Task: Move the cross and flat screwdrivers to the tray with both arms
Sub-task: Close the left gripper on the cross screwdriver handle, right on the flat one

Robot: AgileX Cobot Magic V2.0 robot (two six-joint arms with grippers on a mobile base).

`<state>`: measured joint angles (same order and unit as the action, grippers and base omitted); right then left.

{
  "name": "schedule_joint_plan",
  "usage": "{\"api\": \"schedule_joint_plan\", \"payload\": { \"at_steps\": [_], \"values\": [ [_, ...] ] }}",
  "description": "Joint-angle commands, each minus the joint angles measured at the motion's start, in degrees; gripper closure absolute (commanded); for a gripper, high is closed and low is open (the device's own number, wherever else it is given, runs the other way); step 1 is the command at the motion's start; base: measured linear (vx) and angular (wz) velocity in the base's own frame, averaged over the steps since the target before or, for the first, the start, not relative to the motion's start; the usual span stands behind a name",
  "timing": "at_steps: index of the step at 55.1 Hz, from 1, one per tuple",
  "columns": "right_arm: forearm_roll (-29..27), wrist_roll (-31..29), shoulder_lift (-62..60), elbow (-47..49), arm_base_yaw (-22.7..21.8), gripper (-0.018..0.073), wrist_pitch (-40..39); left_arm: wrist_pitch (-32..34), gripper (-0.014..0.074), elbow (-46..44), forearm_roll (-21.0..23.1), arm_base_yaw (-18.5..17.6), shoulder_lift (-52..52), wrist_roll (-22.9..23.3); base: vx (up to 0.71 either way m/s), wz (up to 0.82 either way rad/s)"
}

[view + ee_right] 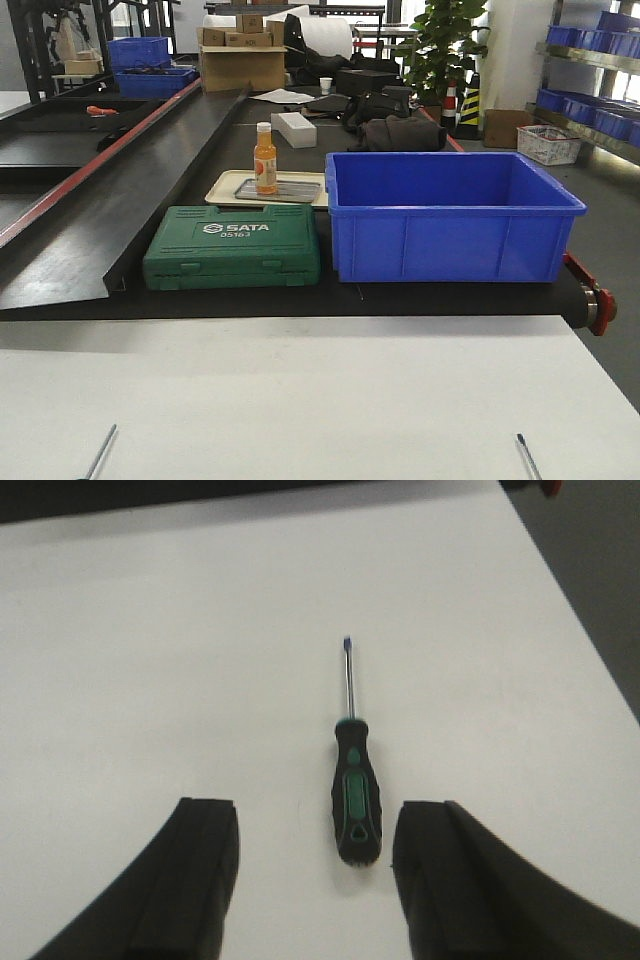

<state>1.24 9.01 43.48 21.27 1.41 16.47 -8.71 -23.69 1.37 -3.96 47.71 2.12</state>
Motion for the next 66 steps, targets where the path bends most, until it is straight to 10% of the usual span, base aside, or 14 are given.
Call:
{"api": "schedule_joint_plan", "payload": {
  "at_steps": [1, 12, 27, 66],
  "values": [
    [-0.43, 0.08, 1.64, 4.67, -0.35, 0.0115, 4.33, -0.72, 0.0142, -5.63, 0.47, -0.06, 4.62, 0.64, 0.0, 0.0],
    [-0.13, -0.2, 6.06, 11.17, -0.35, 0.0115, 16.61, -14.45, 0.0139, -20.41, 0.47, -0.06, 19.07, 0.56, 0.0, 0.0],
    [3.21, -0.2, 6.63, 11.88, -0.35, 0.0115, 11.19, -22.36, 0.0139, -36.4, -0.04, 0.05, 38.71, -2.9, 0.0, 0.0],
    [3.16, -0.2, 6.63, 11.88, -0.35, 0.0115, 11.92, -28.46, 0.0139, -52.92, -0.68, 1.1, 64.96, -7.36, 0.0, 0.0]
  ]
}}
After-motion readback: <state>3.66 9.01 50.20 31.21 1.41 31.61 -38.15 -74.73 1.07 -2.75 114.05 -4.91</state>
